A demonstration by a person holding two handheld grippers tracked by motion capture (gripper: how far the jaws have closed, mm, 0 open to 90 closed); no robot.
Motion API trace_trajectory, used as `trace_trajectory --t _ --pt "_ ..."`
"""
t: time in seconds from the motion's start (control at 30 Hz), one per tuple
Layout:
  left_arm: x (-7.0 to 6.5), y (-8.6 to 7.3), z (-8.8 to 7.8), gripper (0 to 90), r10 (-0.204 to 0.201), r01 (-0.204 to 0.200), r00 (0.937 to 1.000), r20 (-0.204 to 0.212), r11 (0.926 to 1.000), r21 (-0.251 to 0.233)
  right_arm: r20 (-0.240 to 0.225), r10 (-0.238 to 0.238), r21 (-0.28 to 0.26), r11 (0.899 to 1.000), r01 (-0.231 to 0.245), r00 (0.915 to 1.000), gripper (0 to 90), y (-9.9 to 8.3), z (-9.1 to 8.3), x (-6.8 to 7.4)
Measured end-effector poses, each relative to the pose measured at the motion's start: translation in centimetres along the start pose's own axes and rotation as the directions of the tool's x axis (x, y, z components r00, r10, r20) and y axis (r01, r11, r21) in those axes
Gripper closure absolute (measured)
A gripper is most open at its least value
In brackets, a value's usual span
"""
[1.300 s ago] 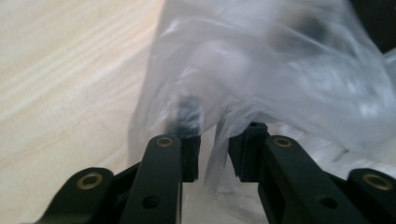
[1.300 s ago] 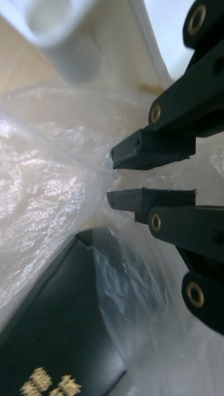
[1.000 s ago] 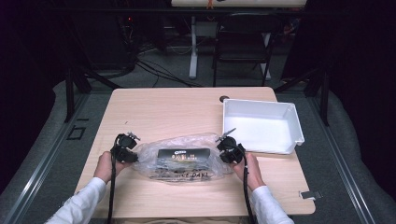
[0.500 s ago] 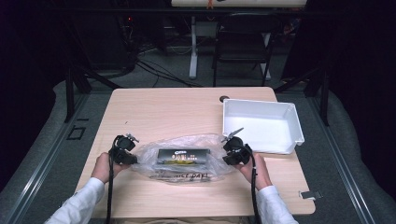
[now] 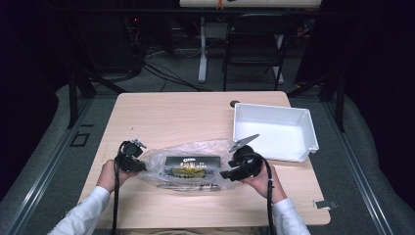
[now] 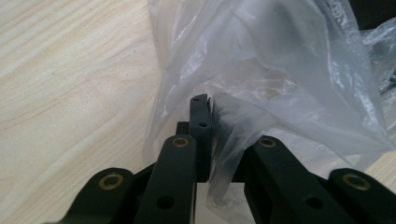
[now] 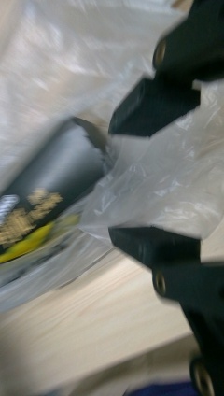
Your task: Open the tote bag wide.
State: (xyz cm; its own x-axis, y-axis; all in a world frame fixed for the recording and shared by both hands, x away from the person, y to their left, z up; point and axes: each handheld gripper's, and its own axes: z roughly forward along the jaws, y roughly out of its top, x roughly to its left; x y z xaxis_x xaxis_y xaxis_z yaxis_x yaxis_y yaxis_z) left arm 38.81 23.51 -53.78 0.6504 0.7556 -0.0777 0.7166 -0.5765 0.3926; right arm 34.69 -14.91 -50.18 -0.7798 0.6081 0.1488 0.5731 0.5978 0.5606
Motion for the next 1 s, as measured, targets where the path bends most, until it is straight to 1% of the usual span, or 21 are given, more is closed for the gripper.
trace_trajectory --t 0.07,0.1,0.13,0.17,0.23,0.33,0.4,0.47,0.5,0.53,0.57,0.6,0.63,0.67,0.7,0.77,0.8,0.83,0.9,0.97,1.0 --pt "0.0 -0.1 0.2 88.3 0.004 -0.004 1.0000 0.004 0.9999 0.016 0.015 0.000 0.061 0.998 0.000 0.9999 74.0 -0.5 1.5 -0.1" --pt "0.1 -0.2 0.3 88.9 0.006 -0.006 1.0000 0.004 0.9998 0.021 0.021 -0.008 0.103 0.995 0.006 0.9998 78.4 -0.8 2.2 -0.3" --pt "0.1 -0.3 0.4 89.1 0.007 -0.007 1.0000 0.006 0.9995 0.030 0.015 0.003 0.112 0.994 -0.005 0.9999 82.4 -1.1 2.9 -0.3" --pt "0.1 -0.3 0.6 89.3 0.002 -0.003 1.0000 0.003 0.9993 0.036 0.019 -0.009 0.137 0.990 0.006 0.9998 85.8 -1.3 3.3 -0.5" --pt "0.2 -0.3 0.7 89.7 0.010 -0.010 1.0000 -0.001 0.9987 0.049 0.027 -0.007 0.164 0.987 0.002 0.9996 88.9 -1.7 3.8 -0.8" --pt "0.4 -0.4 1.0 89.9 -0.001 0.001 1.0000 0.003 0.9981 0.062 0.037 0.019 0.156 0.988 -0.024 0.9991 90.0 -2.2 4.1 -1.3" --pt "0.6 -0.5 1.0 90.0 0.005 -0.005 1.0000 0.000 0.9975 0.070 0.049 0.020 0.172 0.985 -0.028 0.9986 90.0 -2.4 4.0 -1.6" --pt "0.8 -0.5 1.1 90.0 -0.009 0.008 0.9999 0.006 0.9968 0.079 0.051 0.027 0.180 0.983 -0.036 0.9983 90.0 -2.7 4.0 -2.0" --pt "0.8 -0.5 1.1 90.0 -0.009 0.009 0.9999 0.006 0.9968 0.080 0.065 0.033 0.181 0.983 -0.044 0.9974 90.0 -2.8 4.0 -2.1" --pt "0.8 -0.6 1.1 90.0 -0.011 0.011 0.9999 0.005 0.9967 0.080 0.069 0.033 0.185 0.982 -0.045 0.9971 90.0 -2.9 3.9 -2.3" --pt "0.8 -0.5 1.1 90.0 -0.011 0.011 0.9999 0.004 0.9967 0.081 0.065 0.045 0.175 0.983 -0.056 0.9968 90.0 -3.1 3.8 -2.5" --pt "0.8 -0.5 1.1 90.0 -0.005 0.005 1.0000 -0.001 0.9967 0.080 0.086 0.060 0.163 0.984 -0.073 0.9945 90.0 -3.3 3.8 -2.6" --pt "0.9 -0.5 1.0 90.0 -0.001 0.001 1.0000 0.001 0.9968 0.079 0.095 0.064 0.167 0.983 -0.079 0.9935 90.0 -3.3 3.6 -2.8" --pt "0.8 -0.6 1.0 90.0 -0.007 0.007 1.0000 0.001 0.9974 0.072 0.096 0.064 0.172 0.982 -0.080 0.9933 90.0 -3.5 3.4 -3.1" --pt "0.8 -0.7 0.9 90.0 -0.014 0.014 0.9999 0.005 0.9974 0.070 0.106 0.072 0.164 0.983 -0.089 0.9918 90.0 -3.6 3.3 -3.3" --pt "0.7 -0.7 0.7 90.0 -0.009 0.009 1.0000 -0.001 0.9978 0.066 0.110 0.076 0.175 0.980 -0.095 0.9910 90.0 -3.8 3.1 -3.6" --pt "0.7 -0.8 0.6 90.0 -0.007 0.007 1.0000 0.004 0.9979 0.065 0.110 0.089 0.159 0.982 -0.106 0.9899 90.0 -3.9 3.1 -3.6" --pt "0.6 -0.8 0.5 90.0 -0.001 0.001 1.0000 0.002 0.9976 0.069 0.110 0.086 0.165 0.981 -0.103 0.9903 90.0 -3.9 3.0 -3.7" --pt "0.5 -1.0 0.3 90.0 -0.004 0.003 0.9999 0.011 0.9976 0.069 0.119 0.087 0.167 0.980 -0.106 0.9891 90.0 -3.9 3.0 -3.8" --pt "0.3 -1.2 0.2 90.0 -0.001 0.000 0.9999 0.017 0.9980 0.064 0.132 0.094 0.157 0.981 -0.114 0.9868 90.0 -3.9 3.0 -3.8" --pt "0.2 -1.2 0.2 90.0 0.003 -0.003 0.9999 0.012 0.9977 0.068 0.142 0.088 0.160 0.981 -0.111 0.9859 90.0 -3.9 3.0 -3.9"
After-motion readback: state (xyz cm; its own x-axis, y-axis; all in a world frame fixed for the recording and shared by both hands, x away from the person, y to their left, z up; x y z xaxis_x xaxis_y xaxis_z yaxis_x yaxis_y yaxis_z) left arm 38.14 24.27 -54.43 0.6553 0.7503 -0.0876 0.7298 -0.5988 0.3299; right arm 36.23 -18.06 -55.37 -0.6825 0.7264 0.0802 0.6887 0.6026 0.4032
